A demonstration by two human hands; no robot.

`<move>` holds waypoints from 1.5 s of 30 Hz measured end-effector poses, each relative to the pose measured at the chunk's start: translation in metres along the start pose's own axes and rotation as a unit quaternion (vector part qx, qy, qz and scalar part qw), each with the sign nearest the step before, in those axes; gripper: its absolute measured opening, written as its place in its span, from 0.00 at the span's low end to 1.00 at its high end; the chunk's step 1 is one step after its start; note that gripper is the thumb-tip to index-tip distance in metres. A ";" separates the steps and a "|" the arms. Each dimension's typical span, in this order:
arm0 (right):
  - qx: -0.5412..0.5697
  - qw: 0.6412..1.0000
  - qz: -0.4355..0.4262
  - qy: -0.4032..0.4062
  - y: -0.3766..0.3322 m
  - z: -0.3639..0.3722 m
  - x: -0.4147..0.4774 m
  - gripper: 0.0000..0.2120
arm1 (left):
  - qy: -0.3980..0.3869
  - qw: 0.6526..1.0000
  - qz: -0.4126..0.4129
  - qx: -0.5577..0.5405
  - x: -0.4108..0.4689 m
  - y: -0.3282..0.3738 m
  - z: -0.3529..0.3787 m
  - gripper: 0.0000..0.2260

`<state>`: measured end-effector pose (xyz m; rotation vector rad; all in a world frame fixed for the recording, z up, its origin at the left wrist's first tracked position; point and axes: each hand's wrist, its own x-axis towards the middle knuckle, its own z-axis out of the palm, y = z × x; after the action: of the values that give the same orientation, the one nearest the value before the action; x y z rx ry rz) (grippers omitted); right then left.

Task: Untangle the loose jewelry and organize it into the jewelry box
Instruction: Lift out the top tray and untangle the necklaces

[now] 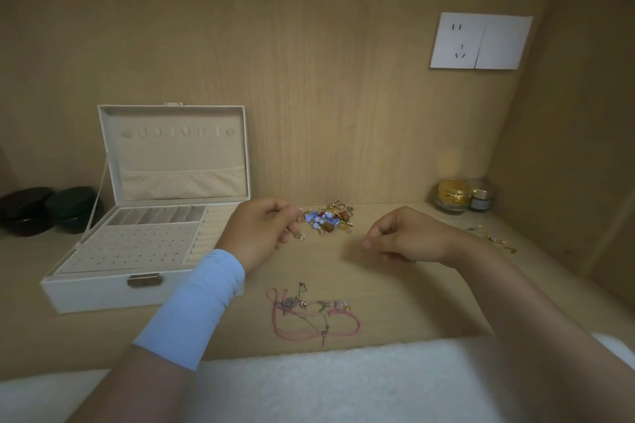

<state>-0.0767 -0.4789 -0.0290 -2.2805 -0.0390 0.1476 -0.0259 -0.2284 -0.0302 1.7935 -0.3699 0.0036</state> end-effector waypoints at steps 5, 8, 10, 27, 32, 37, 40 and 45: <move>0.053 0.998 0.011 0.020 0.023 -0.015 -0.012 0.06 | 0.013 0.990 -0.055 -0.129 0.010 -0.001 0.000 0.08; 0.058 0.998 0.019 0.033 0.035 -0.025 -0.022 0.06 | 0.012 0.994 -0.053 -0.098 0.015 -0.002 0.005 0.07; 0.057 0.997 0.027 0.041 0.041 -0.035 -0.031 0.07 | 0.003 0.998 -0.041 -0.043 0.018 -0.001 0.011 0.07; -0.039 0.955 0.120 0.267 0.134 -0.099 -0.083 0.05 | -0.123 0.928 -0.004 0.351 0.032 -0.001 0.128 0.09; -0.137 0.946 0.146 0.256 0.149 -0.101 -0.080 0.05 | -0.120 0.889 0.047 0.439 0.031 0.002 0.146 0.08; -0.188 0.938 0.146 0.251 0.155 -0.100 -0.081 0.07 | -0.132 0.879 0.084 0.450 0.030 -0.001 0.150 0.09; -0.224 0.929 0.139 0.258 0.152 -0.101 -0.087 0.08 | -0.160 0.864 0.106 0.465 0.029 -0.006 0.146 0.14; -0.307 0.927 0.082 0.199 0.148 -0.086 -0.092 0.15 | -0.203 0.841 0.149 0.478 0.018 -0.013 0.145 0.16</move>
<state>-0.1607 -0.6471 -0.0765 -2.8954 0.3676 -0.2856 -0.0340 -0.3677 -0.0759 2.7097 -1.0988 0.0331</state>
